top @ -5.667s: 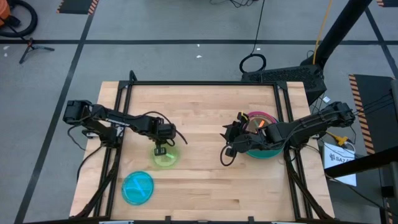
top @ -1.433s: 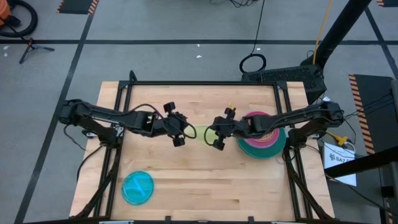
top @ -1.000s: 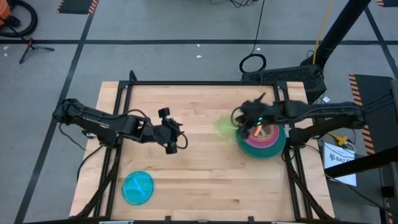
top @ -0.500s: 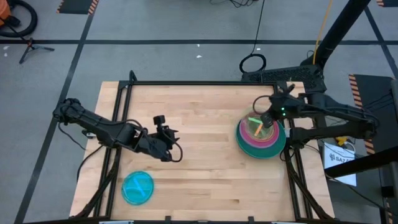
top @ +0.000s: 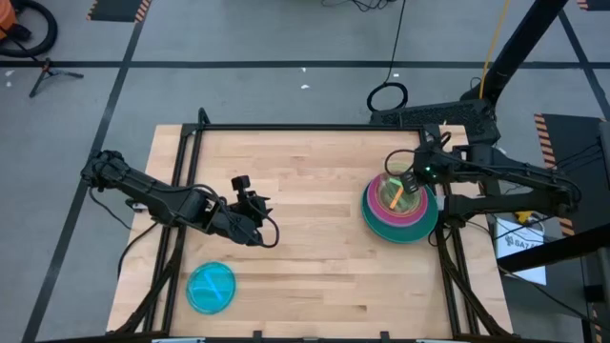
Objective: Stack plastic plates
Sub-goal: Stack the light green plate on top of the orange plate, then stack the light blue plate on top of the light green plate
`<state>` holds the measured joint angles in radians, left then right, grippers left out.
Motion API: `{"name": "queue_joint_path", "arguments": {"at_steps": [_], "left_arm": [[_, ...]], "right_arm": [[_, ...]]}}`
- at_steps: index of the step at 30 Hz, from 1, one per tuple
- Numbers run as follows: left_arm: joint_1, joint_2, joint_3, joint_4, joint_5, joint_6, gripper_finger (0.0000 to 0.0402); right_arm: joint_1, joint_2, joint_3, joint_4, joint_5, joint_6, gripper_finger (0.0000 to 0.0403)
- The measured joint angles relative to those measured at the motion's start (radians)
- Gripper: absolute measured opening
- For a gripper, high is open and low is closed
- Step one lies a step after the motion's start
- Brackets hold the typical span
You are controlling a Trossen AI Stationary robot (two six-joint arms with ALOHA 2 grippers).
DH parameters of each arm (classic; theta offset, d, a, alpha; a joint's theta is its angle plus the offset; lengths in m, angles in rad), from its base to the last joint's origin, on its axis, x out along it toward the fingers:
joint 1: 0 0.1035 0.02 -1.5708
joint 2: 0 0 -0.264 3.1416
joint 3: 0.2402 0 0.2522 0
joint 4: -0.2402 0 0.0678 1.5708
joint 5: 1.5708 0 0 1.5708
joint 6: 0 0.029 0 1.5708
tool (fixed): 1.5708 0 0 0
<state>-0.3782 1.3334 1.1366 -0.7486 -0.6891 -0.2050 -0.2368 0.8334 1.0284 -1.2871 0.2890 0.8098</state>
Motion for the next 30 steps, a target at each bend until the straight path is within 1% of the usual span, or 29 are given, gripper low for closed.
{"name": "queue_joint_path", "arguments": {"at_steps": [5, 9, 24, 30], "left_arm": [[0.0, 0.0, 0.0, -0.002, 0.0, 0.0, 0.0138], [0.0, 0.0, 0.0, -0.002, 0.0, -0.002, 0.0138], [0.0, 0.0, 0.0, -0.002, 0.0, -0.01, 0.0138], [0.0, 0.001, 0.0, -0.002, 0.0, -0.014, 0.0138]], "right_arm": [[-0.019, 0.0, -0.067, 0.012, -0.001, 0.011, 0.0004], [-0.037, -0.002, -0.089, 0.012, 0.0, 0.013, 0.0012], [-0.103, -0.002, -0.089, 0.012, 0.003, -0.03, 0.0118], [-0.111, -0.002, -0.089, 0.017, 0.003, -0.037, 0.0142]]}}
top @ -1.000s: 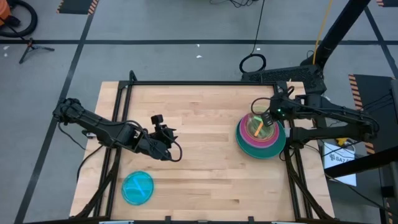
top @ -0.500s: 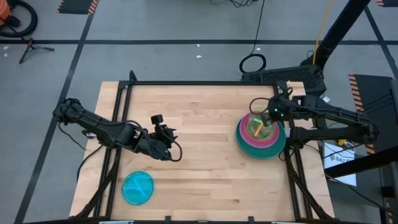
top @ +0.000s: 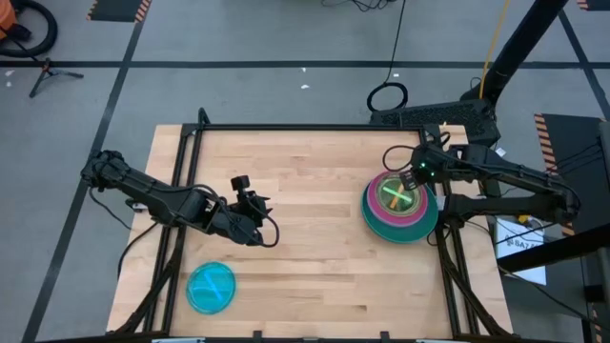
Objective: Stack plastic plates
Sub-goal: Stack the light blue plate on top of the light green plate
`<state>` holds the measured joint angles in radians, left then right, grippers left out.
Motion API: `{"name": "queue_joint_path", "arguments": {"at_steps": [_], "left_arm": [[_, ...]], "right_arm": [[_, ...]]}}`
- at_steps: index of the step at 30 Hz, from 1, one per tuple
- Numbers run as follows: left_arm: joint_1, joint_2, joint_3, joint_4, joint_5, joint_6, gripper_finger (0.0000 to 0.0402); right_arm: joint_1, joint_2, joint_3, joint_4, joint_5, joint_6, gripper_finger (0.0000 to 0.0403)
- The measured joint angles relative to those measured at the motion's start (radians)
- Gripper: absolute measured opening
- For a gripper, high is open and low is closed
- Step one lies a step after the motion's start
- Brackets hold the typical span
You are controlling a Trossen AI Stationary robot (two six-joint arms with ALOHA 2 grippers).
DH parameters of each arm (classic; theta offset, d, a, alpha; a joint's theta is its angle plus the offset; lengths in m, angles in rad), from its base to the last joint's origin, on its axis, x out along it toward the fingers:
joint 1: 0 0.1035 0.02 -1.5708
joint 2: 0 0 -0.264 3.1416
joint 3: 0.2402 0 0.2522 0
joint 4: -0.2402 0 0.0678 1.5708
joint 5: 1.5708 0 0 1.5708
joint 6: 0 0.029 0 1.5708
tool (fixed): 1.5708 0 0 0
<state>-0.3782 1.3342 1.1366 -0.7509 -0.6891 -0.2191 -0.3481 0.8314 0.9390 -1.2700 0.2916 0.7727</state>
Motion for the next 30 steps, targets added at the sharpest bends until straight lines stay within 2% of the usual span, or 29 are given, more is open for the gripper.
{"name": "queue_joint_path", "arguments": {"at_steps": [5, 11, 15, 18, 22, 30], "left_arm": [[0.0, 0.001, 0.0, -0.011, 0.0, -0.024, 0.0138], [-0.022, 0.001, 0.0, -0.092, 0.008, -0.099, 0.0138], [-0.064, 0.001, 0.0, -0.165, 0.02, -0.164, 0.0138], [-0.103, 0.001, 0.0, -0.212, 0.05, -0.21, 0.0138], [-0.156, 0.001, 0.0, -0.245, 0.086, -0.258, 0.0138], [-0.22, 0.001, -0.047, -0.232, 0.268, -0.312, 0.0138]], "right_arm": [[0.01, 0.0, 0.0, 0.093, 0.0, -0.023, 0.0145], [0.075, 0.0, 0.0, 0.309, 0.003, -0.103, 0.014], [0.154, 0.011, -0.008, 0.463, 0.08, -0.16, 0.0139], [0.213, 0.024, -0.043, 0.594, 0.122, -0.212, 0.0139], [0.286, 0.049, -0.117, 0.776, 0.127, -0.272, 0.0139], [0.402, 0.12, -0.183, 1.04, 0.127, -0.359, 0.0139]]}}
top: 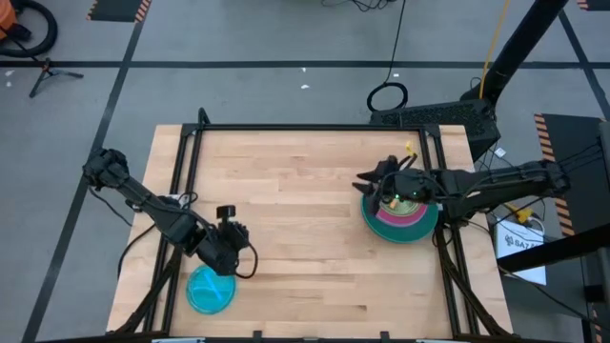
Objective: Stack plastic plates
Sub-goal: Stack the light blue plate on top of the light green plate
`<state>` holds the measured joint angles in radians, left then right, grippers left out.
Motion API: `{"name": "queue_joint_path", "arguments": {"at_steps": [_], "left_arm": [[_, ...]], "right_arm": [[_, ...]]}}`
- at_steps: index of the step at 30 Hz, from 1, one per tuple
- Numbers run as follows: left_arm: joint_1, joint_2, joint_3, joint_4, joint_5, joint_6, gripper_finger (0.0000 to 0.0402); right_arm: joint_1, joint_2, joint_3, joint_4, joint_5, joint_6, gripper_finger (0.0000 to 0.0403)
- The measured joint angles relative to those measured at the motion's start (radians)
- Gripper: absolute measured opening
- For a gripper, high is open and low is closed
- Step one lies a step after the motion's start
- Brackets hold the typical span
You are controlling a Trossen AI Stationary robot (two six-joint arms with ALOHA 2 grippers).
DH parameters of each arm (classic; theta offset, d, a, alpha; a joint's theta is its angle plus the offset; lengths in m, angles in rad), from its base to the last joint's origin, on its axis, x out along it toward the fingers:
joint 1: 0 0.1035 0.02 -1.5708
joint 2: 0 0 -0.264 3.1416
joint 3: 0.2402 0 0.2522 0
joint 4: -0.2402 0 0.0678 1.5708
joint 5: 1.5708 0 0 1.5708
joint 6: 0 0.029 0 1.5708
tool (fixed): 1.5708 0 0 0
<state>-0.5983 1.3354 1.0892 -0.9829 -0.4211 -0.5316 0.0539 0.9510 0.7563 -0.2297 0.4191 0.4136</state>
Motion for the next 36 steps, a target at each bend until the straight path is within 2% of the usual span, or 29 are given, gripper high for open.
{"name": "queue_joint_path", "arguments": {"at_steps": [9, 13, 20, 30, 36], "left_arm": [[-0.01, 0.0, -0.237, 0.105, 0.264, -0.214, 0.0138], [-0.035, 0.0, -0.285, 0.152, 0.38, -0.313, 0.0138], [-0.097, 0.022, -0.285, 0.185, 0.438, -0.37, 0.0125], [-0.156, 0.156, -0.285, 0.232, 0.509, -0.38, 0.0017], [-0.156, 0.201, -0.285, 0.251, 0.517, -0.381, 0.0006]], "right_arm": [[0.087, 0.054, 0.0, 0.171, -0.001, -0.147, 0.0139], [0.098, 0.052, 0.0, 0.178, 0.0, -0.152, 0.0139], [0.101, 0.057, 0.0, 0.175, -0.001, -0.146, 0.0139], [0.101, 0.057, 0.0, 0.176, -0.001, -0.146, 0.0139], [0.101, 0.059, 0.0, 0.177, -0.001, -0.138, 0.0139]]}}
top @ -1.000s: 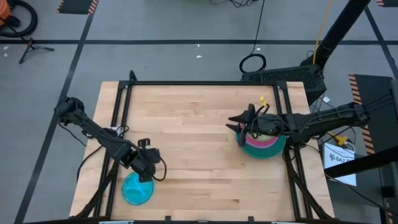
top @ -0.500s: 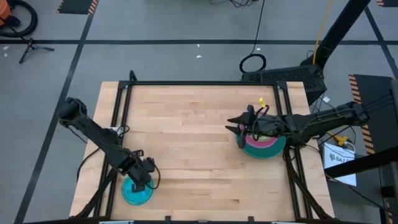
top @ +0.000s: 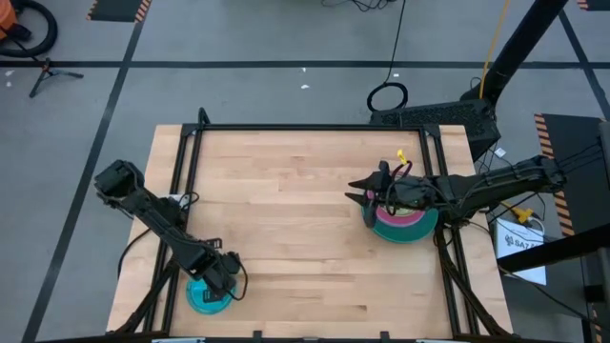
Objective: Stack plastic plates
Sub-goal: Stack the light blue plate on top of the light green plate
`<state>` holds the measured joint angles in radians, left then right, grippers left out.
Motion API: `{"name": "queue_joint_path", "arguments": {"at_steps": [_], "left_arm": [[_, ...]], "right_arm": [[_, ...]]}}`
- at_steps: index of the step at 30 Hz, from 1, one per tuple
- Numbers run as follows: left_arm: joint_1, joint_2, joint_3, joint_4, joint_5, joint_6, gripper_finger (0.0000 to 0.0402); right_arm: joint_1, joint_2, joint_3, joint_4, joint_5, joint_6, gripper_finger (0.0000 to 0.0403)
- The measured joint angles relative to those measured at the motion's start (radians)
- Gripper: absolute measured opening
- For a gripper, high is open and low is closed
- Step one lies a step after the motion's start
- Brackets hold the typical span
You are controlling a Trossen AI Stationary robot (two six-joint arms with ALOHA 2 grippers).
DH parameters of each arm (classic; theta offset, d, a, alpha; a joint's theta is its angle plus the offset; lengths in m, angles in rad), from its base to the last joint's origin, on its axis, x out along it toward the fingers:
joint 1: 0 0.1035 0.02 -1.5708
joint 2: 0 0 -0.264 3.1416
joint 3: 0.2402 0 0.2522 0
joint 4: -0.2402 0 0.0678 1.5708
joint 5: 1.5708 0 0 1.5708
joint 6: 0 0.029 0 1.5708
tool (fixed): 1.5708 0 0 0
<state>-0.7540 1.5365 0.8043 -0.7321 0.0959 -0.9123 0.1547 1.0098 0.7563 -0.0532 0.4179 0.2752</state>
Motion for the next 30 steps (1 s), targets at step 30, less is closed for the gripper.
{"name": "queue_joint_path", "arguments": {"at_steps": [30], "left_arm": [[0.239, 0.031, 0.033, 0.017, -0.313, 0.435, 0.0004]], "right_arm": [[0.0, 0.0, 0.0, -0.003, -0.003, 0.0, 0.0139]]}}
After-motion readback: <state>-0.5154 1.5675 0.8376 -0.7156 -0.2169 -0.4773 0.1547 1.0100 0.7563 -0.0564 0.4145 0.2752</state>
